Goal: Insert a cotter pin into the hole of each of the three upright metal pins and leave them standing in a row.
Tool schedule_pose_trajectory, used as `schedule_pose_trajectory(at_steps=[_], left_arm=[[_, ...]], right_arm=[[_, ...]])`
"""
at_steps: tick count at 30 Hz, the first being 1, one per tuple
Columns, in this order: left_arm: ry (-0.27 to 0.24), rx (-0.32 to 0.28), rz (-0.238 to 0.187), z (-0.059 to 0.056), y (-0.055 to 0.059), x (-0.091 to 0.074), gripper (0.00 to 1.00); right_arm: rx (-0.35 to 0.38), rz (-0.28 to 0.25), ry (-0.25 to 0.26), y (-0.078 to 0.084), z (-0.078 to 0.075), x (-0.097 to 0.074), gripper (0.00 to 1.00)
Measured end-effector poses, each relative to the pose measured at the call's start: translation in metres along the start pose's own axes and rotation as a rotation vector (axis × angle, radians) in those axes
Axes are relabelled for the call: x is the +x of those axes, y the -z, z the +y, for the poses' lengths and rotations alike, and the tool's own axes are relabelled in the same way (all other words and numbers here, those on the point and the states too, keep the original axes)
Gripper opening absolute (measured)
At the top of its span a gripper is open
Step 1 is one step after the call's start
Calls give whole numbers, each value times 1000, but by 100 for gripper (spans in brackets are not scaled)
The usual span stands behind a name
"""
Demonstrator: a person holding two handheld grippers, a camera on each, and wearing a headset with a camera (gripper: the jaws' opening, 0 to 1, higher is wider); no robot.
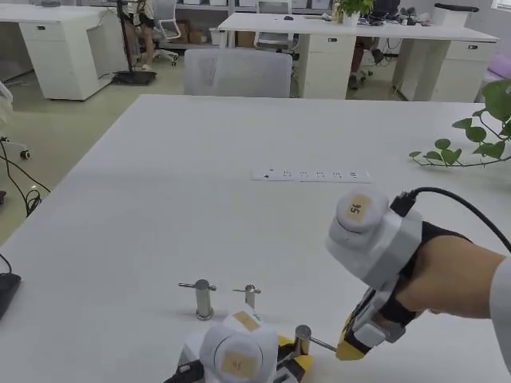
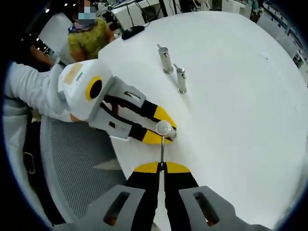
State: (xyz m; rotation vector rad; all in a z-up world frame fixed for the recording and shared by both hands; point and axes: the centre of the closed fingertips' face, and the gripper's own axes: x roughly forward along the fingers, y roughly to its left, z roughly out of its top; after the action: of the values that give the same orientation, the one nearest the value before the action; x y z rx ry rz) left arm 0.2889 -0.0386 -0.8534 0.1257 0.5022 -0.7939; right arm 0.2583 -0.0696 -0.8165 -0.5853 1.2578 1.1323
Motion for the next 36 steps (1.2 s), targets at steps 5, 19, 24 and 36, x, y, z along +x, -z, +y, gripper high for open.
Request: schedule_pose_trajectory(at_steps=[5,19,24,36], left_arm=[[4,20,1,-1,0,0,11],[5,34,-1,0,0,-1,10],[4,39,-1,0,0,0,10],[7,56,2,-1,1,1,10]], right_arm=[[-6,3,-4,3,1,4,4],[35,-32,-28,-1,1,4,4],[32,-30,-27,-2,1,4,4],[3,-27,-11,-7,2,3,4]])
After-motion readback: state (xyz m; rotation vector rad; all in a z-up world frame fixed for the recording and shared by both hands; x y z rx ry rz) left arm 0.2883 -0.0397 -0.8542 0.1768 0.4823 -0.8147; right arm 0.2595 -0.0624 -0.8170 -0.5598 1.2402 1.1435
